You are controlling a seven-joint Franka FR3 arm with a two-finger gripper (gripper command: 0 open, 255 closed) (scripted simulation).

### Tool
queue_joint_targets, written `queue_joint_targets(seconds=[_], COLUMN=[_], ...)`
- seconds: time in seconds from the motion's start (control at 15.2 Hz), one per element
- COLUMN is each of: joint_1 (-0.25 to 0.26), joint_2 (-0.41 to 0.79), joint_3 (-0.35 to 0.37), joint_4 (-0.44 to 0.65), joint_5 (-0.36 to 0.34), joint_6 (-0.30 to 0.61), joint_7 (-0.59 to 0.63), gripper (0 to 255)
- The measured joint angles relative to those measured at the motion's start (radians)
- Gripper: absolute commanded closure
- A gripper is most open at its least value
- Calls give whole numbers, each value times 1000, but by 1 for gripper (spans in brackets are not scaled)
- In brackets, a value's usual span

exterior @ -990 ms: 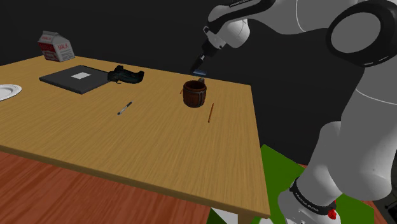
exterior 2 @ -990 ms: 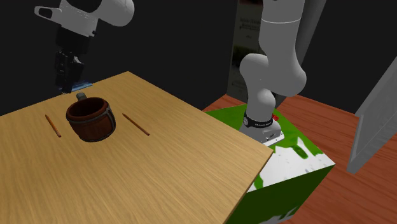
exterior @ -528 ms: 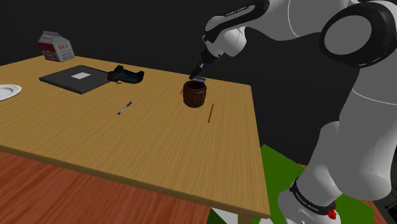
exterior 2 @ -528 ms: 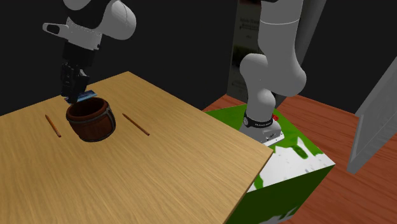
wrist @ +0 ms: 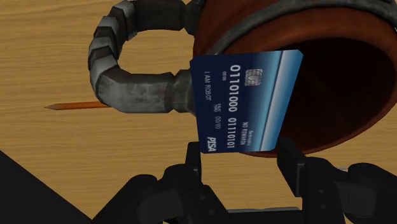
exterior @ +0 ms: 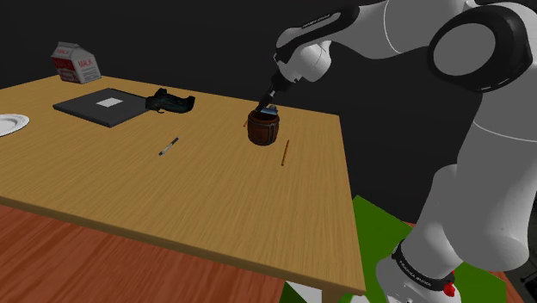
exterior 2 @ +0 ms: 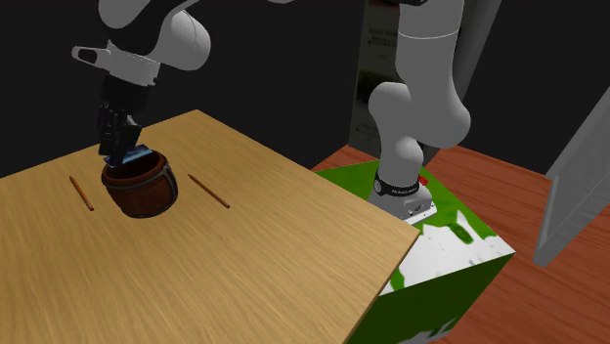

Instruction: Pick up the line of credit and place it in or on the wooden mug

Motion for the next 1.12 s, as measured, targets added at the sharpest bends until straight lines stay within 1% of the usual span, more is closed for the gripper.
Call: queue_joint_targets(seconds=[0.07,0.13,0.53,0.59,0.79,0.86,1.12], joint_1=[0,0,0,2,3,4,5], joint_2=[0,0,0,-11,-87,-100,-110], joint_3=[0,0,0,-3,-27,-29,-30], joint_4=[0,0,-1,-2,-19,-23,-26], joint_5=[0,0,0,-12,-84,-97,-107], joint_6=[0,0,0,-6,-46,-50,-54], joint_7=[0,0,0,9,47,55,62], gripper=[255,0,0,0,0,0,0])
